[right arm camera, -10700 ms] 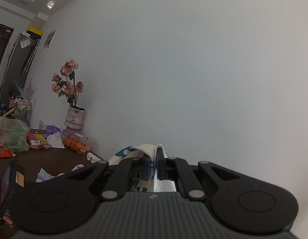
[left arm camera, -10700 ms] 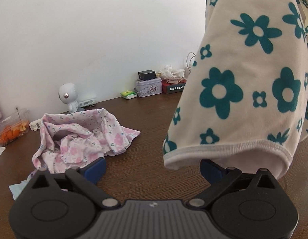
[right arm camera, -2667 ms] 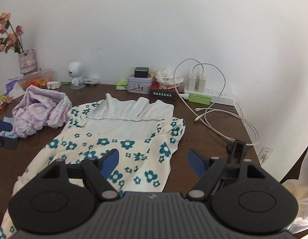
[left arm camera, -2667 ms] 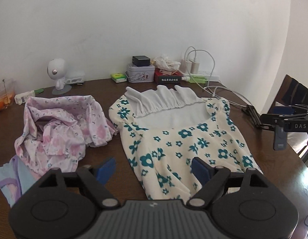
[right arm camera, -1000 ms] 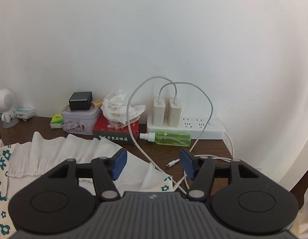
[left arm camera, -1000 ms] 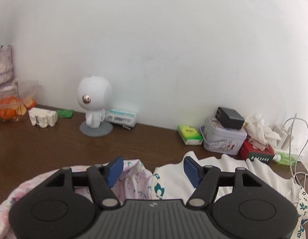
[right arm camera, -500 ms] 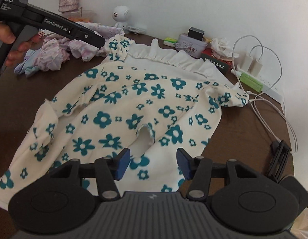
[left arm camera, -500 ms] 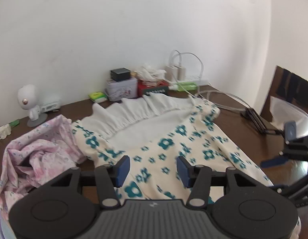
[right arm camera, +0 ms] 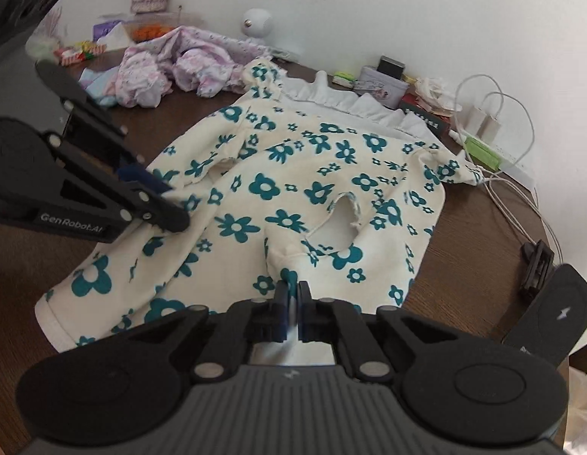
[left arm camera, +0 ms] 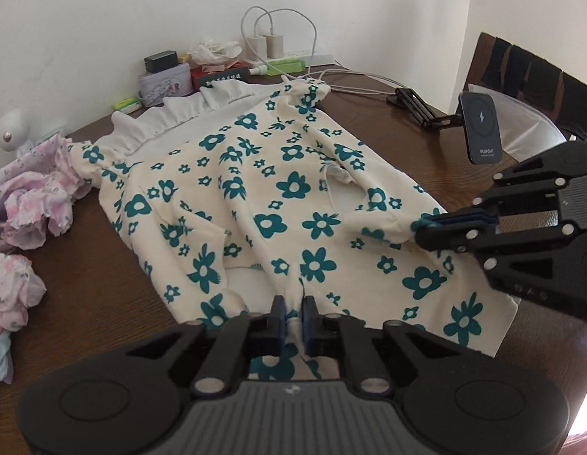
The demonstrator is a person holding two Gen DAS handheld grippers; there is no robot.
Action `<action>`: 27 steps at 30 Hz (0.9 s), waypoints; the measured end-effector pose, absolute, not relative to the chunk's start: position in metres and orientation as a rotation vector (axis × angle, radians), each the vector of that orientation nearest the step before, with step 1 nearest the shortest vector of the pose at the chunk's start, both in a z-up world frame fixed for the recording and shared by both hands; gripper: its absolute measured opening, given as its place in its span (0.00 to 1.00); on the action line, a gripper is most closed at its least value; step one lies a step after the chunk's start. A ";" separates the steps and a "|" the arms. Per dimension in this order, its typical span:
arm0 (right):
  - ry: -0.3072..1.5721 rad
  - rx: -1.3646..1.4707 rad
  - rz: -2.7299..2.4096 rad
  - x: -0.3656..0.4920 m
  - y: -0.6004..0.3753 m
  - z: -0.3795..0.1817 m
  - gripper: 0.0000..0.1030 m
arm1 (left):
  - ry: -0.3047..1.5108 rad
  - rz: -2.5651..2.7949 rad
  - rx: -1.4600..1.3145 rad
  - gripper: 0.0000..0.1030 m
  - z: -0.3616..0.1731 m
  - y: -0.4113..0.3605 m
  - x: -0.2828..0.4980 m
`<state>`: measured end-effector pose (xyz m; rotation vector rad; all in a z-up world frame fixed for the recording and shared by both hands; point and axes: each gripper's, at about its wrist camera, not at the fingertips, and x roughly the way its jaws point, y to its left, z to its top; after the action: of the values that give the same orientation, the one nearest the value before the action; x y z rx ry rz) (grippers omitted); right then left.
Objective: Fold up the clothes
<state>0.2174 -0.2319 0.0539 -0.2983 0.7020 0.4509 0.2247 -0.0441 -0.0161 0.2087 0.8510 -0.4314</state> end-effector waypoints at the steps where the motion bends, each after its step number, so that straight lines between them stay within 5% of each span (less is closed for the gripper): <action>1: 0.688 -0.224 0.428 0.215 -0.246 0.061 0.03 | 0.836 -0.417 0.196 0.07 -0.012 -0.035 0.220; 10: 0.838 0.093 0.394 0.193 -0.304 0.043 0.06 | 0.840 -0.362 0.136 0.12 -0.007 0.011 0.192; 11: 0.819 0.097 0.388 0.191 -0.305 0.044 0.14 | 0.841 -0.362 0.115 0.16 -0.006 0.012 0.191; 13: 0.777 0.108 0.379 0.188 -0.306 0.049 0.48 | 0.825 -0.334 0.079 0.47 -0.003 0.014 0.190; 14: 0.746 0.118 0.380 0.189 -0.307 0.054 0.64 | 0.798 -0.313 0.071 0.54 0.001 0.014 0.191; 15: 0.721 0.118 0.381 0.192 -0.305 0.059 0.66 | 0.781 -0.284 0.077 0.60 0.004 0.012 0.194; 21: 0.708 -0.037 0.346 0.244 -0.273 0.068 0.66 | 0.802 -0.189 0.186 0.59 -0.002 -0.006 0.246; 27: 0.822 -0.218 0.332 0.300 -0.243 0.047 0.60 | 0.865 -0.157 0.297 0.41 -0.027 -0.025 0.280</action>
<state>0.3005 -0.2425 0.0468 -0.2181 0.8219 0.3322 0.2801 -0.0252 -0.0269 0.2970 0.8646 -0.1568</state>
